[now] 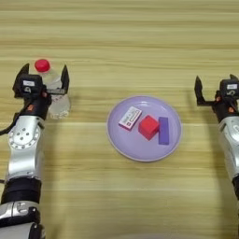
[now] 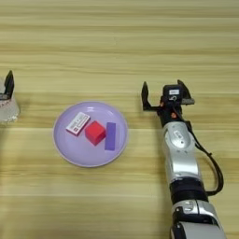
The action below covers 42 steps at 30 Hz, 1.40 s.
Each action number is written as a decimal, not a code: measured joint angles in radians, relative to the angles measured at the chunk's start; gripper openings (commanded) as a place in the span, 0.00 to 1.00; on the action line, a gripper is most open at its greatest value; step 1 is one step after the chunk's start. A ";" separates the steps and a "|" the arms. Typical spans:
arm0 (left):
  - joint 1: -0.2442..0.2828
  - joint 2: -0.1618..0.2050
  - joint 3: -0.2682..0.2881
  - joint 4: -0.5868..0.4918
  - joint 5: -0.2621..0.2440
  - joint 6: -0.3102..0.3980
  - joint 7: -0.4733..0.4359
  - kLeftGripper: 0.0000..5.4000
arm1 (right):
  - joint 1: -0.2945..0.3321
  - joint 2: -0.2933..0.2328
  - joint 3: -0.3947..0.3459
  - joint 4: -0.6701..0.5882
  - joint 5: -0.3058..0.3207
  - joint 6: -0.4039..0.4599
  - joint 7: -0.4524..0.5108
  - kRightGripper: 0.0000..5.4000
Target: Move the objects on the table
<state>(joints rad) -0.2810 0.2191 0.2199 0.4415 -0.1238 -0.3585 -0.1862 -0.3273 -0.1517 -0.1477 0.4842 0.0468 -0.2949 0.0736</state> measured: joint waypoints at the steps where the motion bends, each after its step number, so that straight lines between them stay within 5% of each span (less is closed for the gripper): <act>1: -0.007 0.001 0.000 0.017 0.000 0.000 0.000 1.00 | 0.000 0.000 0.000 0.000 0.000 0.000 0.000 1.00; 17: -0.043 0.006 0.001 0.099 0.000 -0.009 -0.002 1.00 | 0.000 0.000 0.001 0.000 0.000 0.000 0.000 1.00; 42: -0.040 0.011 -0.003 0.095 -0.029 -0.021 -0.036 0.59 | -0.001 0.002 0.002 0.000 -0.001 0.000 0.001 1.00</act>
<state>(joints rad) -0.3206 0.2299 0.2171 0.5367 -0.1530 -0.3796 -0.2227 -0.3279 -0.1496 -0.1461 0.4845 0.0463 -0.2953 0.0742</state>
